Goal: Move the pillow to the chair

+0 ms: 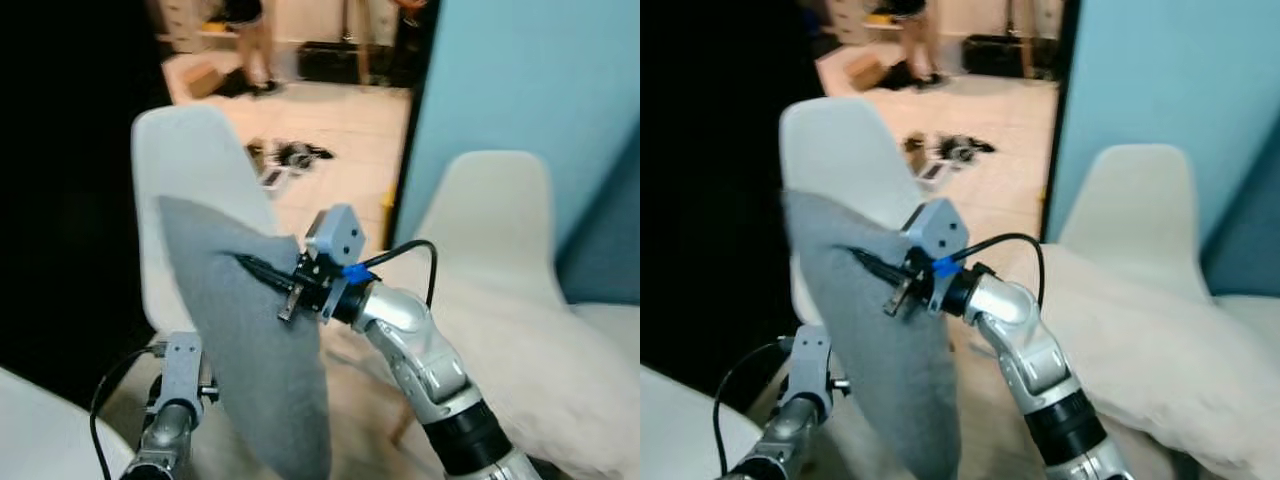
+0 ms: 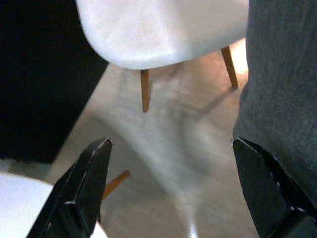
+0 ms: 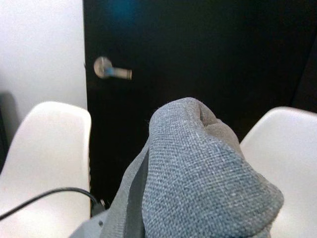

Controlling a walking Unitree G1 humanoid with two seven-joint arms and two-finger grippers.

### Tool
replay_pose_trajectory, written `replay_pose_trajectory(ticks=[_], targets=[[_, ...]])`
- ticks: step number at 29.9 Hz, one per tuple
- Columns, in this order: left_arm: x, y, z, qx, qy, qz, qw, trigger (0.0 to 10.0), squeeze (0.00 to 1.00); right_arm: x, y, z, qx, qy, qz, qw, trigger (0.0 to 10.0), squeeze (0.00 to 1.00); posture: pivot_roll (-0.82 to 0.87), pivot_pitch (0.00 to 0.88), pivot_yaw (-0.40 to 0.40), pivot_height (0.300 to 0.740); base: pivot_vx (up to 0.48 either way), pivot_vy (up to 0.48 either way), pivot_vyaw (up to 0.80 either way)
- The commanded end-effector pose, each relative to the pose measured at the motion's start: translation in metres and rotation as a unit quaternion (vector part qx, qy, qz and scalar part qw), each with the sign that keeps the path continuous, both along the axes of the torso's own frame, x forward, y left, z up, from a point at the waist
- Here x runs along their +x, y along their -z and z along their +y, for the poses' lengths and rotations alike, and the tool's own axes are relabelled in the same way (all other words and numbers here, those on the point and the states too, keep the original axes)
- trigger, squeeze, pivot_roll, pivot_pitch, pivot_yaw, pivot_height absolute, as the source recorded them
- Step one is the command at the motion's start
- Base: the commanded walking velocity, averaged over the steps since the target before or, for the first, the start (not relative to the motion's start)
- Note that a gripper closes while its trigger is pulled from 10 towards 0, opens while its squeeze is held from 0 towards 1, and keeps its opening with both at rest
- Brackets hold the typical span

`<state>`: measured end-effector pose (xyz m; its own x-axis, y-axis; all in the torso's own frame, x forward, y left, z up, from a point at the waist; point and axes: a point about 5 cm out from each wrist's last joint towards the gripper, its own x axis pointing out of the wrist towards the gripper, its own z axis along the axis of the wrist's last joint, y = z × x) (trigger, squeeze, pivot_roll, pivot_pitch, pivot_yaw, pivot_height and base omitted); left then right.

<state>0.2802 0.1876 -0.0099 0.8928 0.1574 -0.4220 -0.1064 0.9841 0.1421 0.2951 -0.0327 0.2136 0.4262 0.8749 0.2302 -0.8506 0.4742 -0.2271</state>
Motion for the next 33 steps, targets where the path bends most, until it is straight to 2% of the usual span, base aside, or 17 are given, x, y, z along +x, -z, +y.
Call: replay_pose_trajectory(ticks=[1,9,18,25,29,33], targets=[[-0.004,0.003,0.002,-0.001,0.000,0.006,1.000,10.0,0.00,-0.001,-0.016,0.005,0.023,0.002,-0.035,0.999,10.0,0.00,-0.19,0.076,0.023,0.740,0.289,0.000,0.00],[-0.002,0.001,0.001,-0.003,0.004,0.002,1.000,10.0,0.00,0.001,-0.016,0.006,0.024,0.008,-0.031,0.999,10.0,0.00,-0.19,0.074,0.022,0.740,0.298,0.000,0.00],[0.001,0.000,-0.005,-0.011,0.018,-0.003,1.000,10.0,0.00,0.003,-0.014,0.008,0.016,0.013,-0.012,1.000,10.0,0.00,-0.19,0.075,0.021,0.740,0.316,0.000,-0.77],[0.000,0.001,-0.007,-0.014,0.019,-0.001,1.000,10.0,0.00,0.003,-0.016,0.007,0.026,0.017,-0.020,0.999,10.0,0.00,-0.20,0.078,0.017,0.740,0.315,0.000,0.00],[-0.001,0.001,-0.007,-0.014,0.017,-0.002,1.000,10.0,0.00,-0.002,-0.017,0.007,0.030,-0.006,-0.024,0.999,10.0,0.00,-0.20,0.083,0.015,0.740,0.314,0.000,0.00],[0.000,0.000,-0.006,-0.012,0.011,-0.006,1.000,10.0,0.00,-0.008,-0.016,0.009,0.021,-0.028,-0.028,0.999,10.0,0.00,-0.20,0.088,0.015,0.740,0.317,0.000,0.80]])
